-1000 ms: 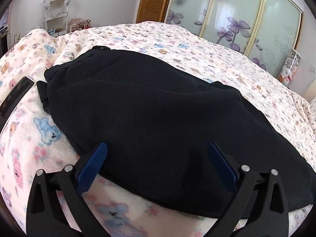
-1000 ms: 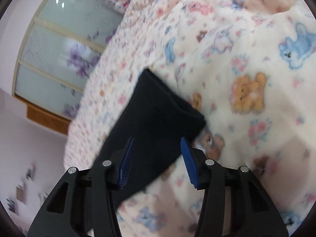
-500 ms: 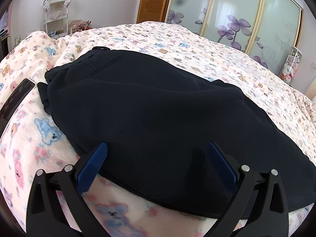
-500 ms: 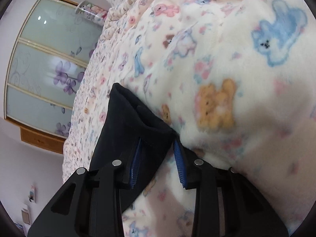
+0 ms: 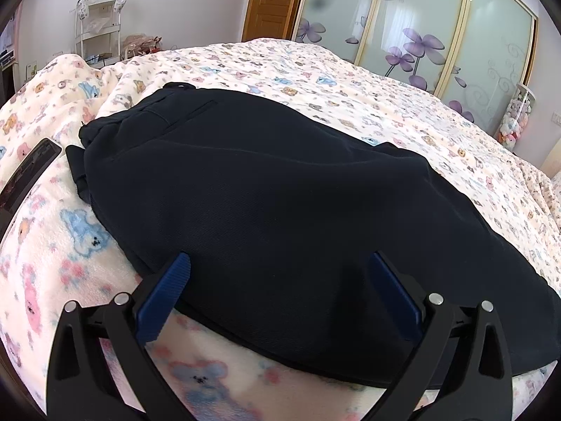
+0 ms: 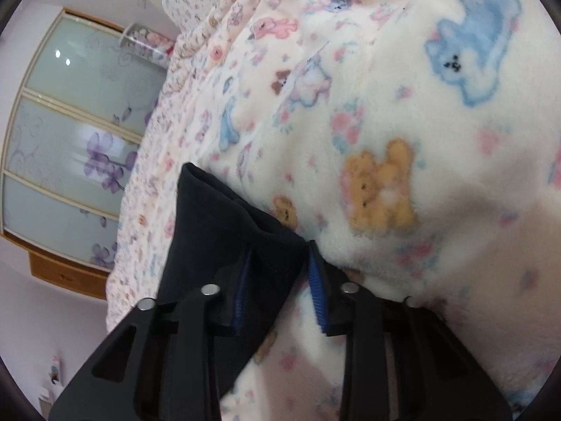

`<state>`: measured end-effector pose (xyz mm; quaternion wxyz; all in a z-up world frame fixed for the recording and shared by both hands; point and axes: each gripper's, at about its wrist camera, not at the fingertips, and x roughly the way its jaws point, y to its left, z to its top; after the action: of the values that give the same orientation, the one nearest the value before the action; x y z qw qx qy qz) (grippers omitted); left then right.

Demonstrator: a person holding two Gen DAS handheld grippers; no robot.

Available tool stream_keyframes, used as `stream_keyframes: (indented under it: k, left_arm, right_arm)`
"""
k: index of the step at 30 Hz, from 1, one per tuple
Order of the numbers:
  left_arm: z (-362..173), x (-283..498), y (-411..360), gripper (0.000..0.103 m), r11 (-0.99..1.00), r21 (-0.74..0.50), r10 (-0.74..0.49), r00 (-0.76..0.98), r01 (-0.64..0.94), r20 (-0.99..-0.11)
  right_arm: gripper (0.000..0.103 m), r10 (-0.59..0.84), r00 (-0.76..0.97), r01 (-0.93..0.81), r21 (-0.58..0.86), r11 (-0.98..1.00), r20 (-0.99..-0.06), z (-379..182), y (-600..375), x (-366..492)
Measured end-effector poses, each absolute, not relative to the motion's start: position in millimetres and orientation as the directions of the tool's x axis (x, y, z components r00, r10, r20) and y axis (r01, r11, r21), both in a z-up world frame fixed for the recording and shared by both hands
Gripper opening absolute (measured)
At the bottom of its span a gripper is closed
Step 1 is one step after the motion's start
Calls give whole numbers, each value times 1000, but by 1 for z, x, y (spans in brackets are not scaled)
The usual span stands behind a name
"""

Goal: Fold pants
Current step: 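Lift the gripped folded edge up with the right tool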

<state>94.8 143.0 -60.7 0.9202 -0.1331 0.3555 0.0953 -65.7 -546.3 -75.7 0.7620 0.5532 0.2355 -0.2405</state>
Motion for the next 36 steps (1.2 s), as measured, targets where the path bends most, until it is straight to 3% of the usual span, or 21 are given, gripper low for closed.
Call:
stream_keyframes:
  k: [6,10,14,18,21,25,29,33,36]
  left_arm:
    - [-61,94,143,101,945,-183,77,731,-269,-678]
    - [-61,94,143,101,945,-184,77,731,-269,-678]
    - [-61,94,143,101,946,-181,79,731,-270,-678]
    - [-61,95,142,101,947,-167,91,726,-275,-681]
    - [-61,94,143,101,946,-173,87,729,-274,-679]
    - [-60,91,149,101,939,-222,52,747,-263,-663]
    - [-60,88,153,101,929,-266,25,761,-257,-648]
    - [-60,89,154,101,926,-276,22,764,-259,-645]
    - [-59,90,152,101,927,-269,27,761,-262,-648]
  right_arm:
    - [14,-161,833,553,787,273,-530,-58,-536,-78]
    - [14,-174,893,449,787,423,-416,-20,-510,-67]
    - [14,-61,949,272,701,659,-310,23,-449,-38]
    - [14,112,954,86,613,785,-278,52,-369,-1]
    - [14,257,919,-28,601,799,-298,58,-310,32]
    - [14,457,796,-133,621,772,-397,31,-215,87]
    - [14,479,631,-74,567,820,-610,-33,-150,119]
    - [14,494,673,-93,601,794,-550,-25,-147,114]
    - [14,493,705,-180,544,819,-509,1,-127,108]
